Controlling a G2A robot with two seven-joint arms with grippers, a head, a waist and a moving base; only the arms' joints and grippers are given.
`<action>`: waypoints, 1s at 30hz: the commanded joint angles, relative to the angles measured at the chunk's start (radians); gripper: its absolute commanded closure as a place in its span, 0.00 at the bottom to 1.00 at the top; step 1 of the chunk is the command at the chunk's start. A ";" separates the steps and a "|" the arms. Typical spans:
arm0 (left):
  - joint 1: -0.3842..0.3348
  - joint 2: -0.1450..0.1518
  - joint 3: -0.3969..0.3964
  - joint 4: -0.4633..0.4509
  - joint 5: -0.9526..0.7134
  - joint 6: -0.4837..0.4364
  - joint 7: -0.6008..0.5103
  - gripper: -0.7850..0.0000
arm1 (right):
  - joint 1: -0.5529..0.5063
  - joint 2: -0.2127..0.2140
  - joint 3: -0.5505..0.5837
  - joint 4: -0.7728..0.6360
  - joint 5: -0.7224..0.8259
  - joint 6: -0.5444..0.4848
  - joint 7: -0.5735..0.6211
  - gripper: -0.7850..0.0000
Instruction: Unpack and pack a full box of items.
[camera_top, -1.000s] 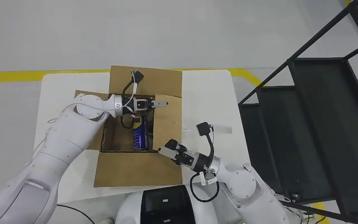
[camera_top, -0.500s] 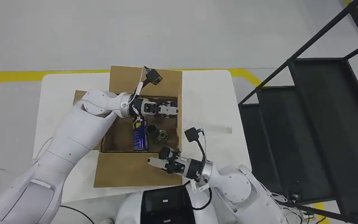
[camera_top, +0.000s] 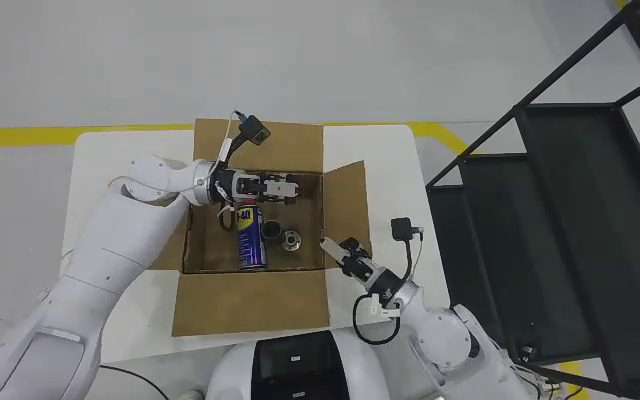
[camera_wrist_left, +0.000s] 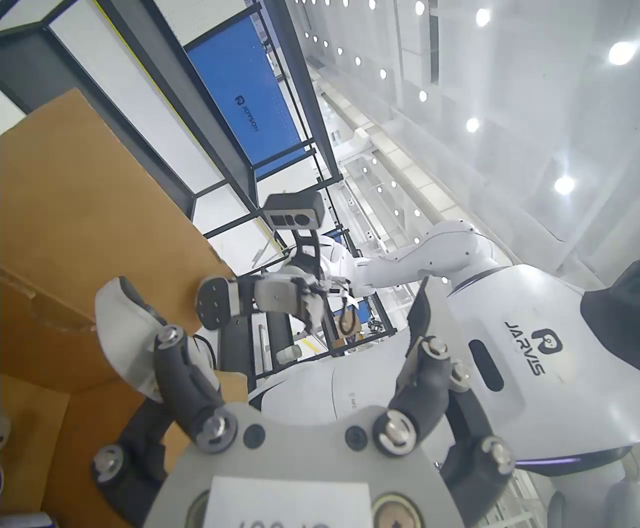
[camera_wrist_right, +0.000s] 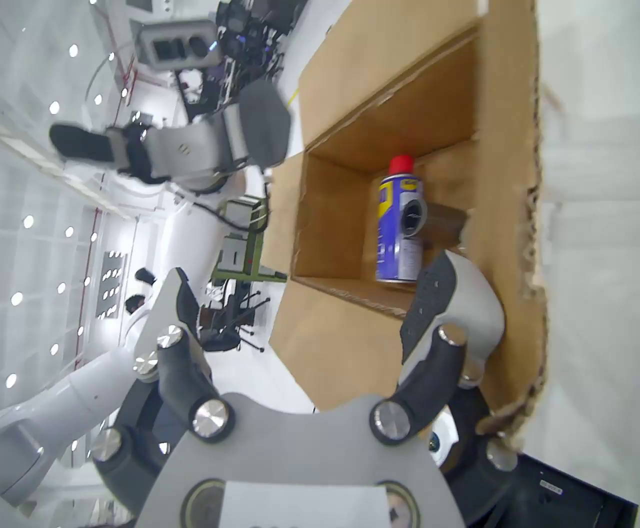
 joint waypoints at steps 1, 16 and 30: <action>0.034 0.024 -0.058 -0.046 0.022 0.007 -0.007 0.00 | 0.020 -0.001 -0.004 0.035 0.010 0.028 0.004 0.00; 0.342 0.156 -0.532 -0.306 0.010 0.042 -0.042 0.00 | 0.147 -0.011 -0.052 0.150 0.015 0.061 -0.001 0.00; 0.531 0.185 -0.796 -0.230 0.020 -0.035 0.200 0.00 | 0.330 -0.030 -0.283 0.012 -0.246 0.247 0.151 0.00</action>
